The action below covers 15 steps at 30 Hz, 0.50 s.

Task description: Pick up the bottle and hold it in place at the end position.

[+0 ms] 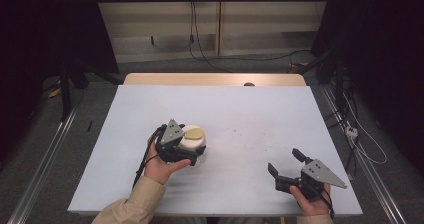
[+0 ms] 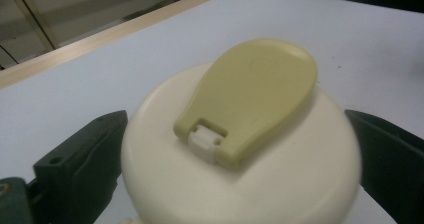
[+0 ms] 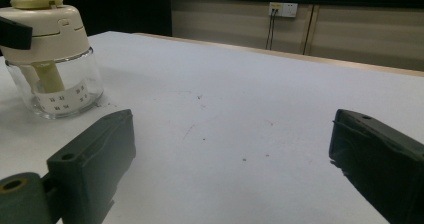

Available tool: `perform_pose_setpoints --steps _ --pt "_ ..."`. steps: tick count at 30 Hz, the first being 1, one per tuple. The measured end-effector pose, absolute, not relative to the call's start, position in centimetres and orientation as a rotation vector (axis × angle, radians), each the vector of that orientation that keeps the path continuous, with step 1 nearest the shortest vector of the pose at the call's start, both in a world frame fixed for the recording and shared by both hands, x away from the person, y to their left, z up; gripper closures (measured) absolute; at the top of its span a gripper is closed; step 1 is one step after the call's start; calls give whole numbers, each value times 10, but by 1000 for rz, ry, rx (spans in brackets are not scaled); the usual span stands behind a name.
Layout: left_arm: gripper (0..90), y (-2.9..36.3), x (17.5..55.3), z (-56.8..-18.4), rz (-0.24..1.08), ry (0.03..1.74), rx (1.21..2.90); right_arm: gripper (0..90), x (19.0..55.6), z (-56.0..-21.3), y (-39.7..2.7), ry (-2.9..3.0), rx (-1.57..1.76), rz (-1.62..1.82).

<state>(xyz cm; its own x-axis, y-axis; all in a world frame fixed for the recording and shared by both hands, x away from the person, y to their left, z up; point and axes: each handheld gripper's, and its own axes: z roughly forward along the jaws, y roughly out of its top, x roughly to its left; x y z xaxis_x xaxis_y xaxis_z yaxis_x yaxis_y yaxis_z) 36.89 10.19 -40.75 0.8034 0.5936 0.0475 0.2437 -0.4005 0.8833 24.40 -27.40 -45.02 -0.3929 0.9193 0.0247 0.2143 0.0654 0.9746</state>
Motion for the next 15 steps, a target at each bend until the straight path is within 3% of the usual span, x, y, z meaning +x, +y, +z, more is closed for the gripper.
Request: perform_pose_setpoints --steps 5,15 --pt "0 99 374 -408 450 613 2037 42 244 -451 -274 1694 1145 1369" --pt "4 101 386 -404 317 620 2094 43 245 -451 -274 1699 1150 1370"
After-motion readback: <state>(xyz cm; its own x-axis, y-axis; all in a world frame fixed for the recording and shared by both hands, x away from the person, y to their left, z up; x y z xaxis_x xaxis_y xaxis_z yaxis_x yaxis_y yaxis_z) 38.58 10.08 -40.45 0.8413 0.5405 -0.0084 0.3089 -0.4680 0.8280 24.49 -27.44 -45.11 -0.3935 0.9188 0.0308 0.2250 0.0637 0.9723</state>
